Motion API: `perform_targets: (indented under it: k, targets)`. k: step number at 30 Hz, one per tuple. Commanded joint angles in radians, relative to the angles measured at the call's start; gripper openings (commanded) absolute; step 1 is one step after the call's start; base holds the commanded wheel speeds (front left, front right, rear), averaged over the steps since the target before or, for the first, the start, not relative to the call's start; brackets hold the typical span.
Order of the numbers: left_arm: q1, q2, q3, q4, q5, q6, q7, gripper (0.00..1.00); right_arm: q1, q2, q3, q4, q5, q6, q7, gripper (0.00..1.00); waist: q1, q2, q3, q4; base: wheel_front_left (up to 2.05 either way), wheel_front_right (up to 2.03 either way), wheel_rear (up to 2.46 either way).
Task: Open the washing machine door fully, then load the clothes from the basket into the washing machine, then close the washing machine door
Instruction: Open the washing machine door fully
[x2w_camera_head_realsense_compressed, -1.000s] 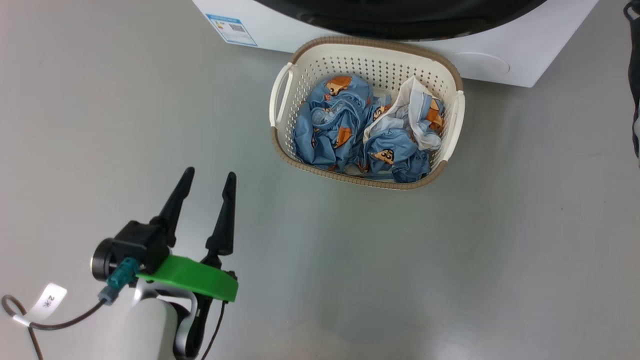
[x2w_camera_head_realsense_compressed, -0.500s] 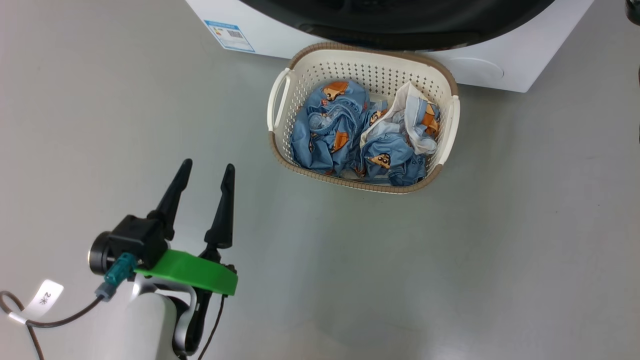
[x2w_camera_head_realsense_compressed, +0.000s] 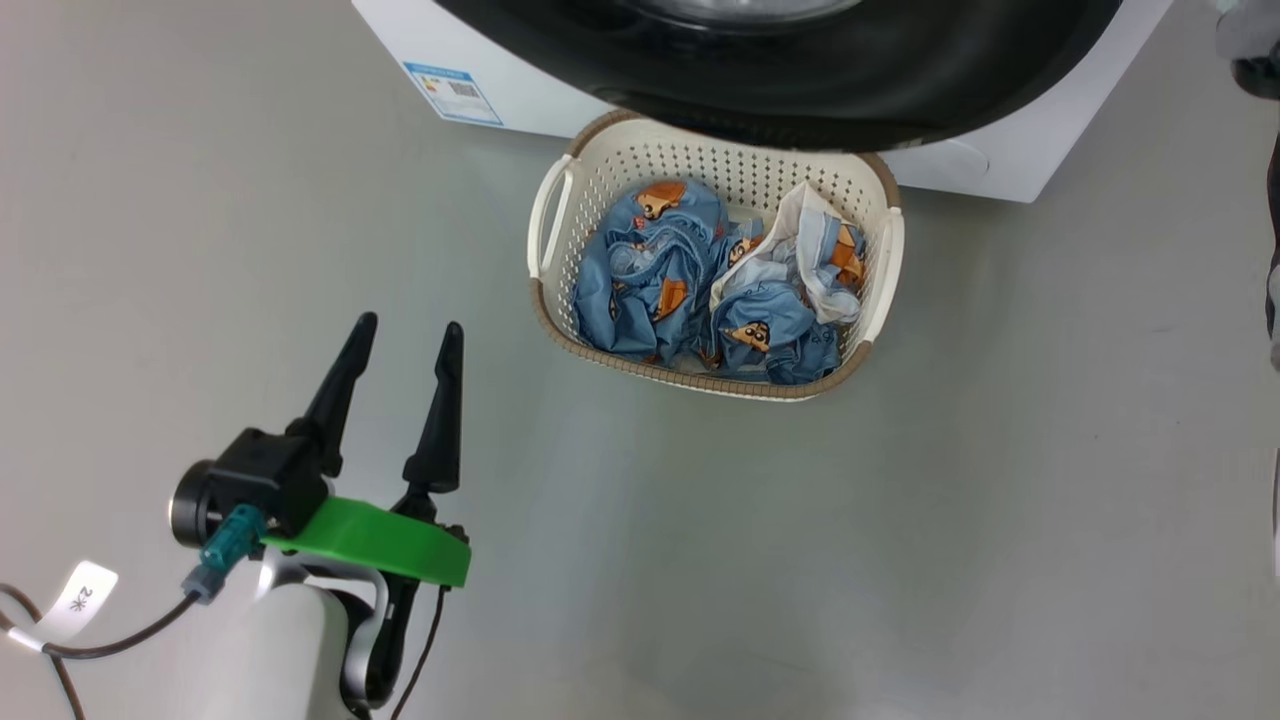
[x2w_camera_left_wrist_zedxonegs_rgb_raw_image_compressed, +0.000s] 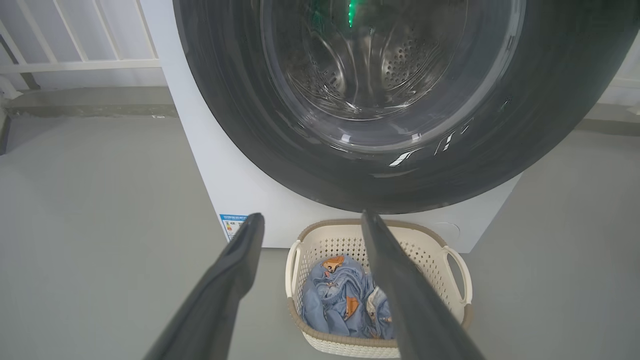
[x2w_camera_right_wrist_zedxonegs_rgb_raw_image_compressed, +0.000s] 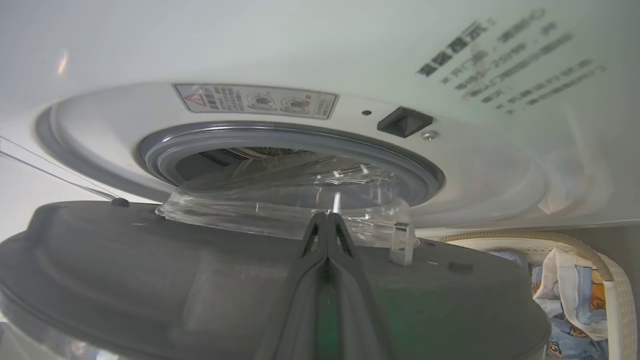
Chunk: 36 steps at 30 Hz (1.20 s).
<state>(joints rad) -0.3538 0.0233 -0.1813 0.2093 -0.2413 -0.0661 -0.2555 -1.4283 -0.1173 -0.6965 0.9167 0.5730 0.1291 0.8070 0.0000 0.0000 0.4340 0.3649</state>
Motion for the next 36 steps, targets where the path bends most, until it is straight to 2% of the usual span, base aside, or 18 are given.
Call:
perform_targets:
  k: [1, 9, 14, 17, 36]
  targets:
    - [-0.002, 0.027, 0.04, -0.029, 0.017, 0.006, -0.006, 1.0, 0.01, 0.057, 0.024, -0.029, 0.006, 0.002, 0.039, 0.0, 0.0, 0.0, -0.008, -0.004, 0.0, 0.0, 0.0]
    - [0.013, 0.027, 0.051, -0.033, 0.042, -0.002, -0.006, 1.0, 0.13, 0.066, 0.076, -0.143, 0.072, 0.002, 0.157, 0.0, 0.0, 0.0, -0.057, -0.023, 0.0, 0.0, 0.0]
    - [0.023, 0.027, 0.057, -0.032, 0.053, -0.01, -0.006, 1.0, 0.213, 0.067, 0.165, -0.181, 0.172, 0.002, 0.201, 0.0, 0.0, 0.0, -0.089, -0.034, 0.0, 0.0, 0.0]
    - [0.028, 0.027, 0.059, -0.032, 0.059, -0.014, -0.006, 1.0, 0.245, 0.067, 0.203, -0.199, 0.215, 0.002, 0.206, 0.0, 0.0, 0.0, -0.101, -0.039, 0.0, 0.0, 0.0]
    - [0.06, 0.027, 0.079, -0.032, 0.085, -0.035, -0.006, 1.0, 0.502, 0.067, 0.598, -0.359, 0.56, 0.002, 0.212, 0.0, 0.0, 0.0, -0.185, -0.056, 0.0, 0.0, 0.0]
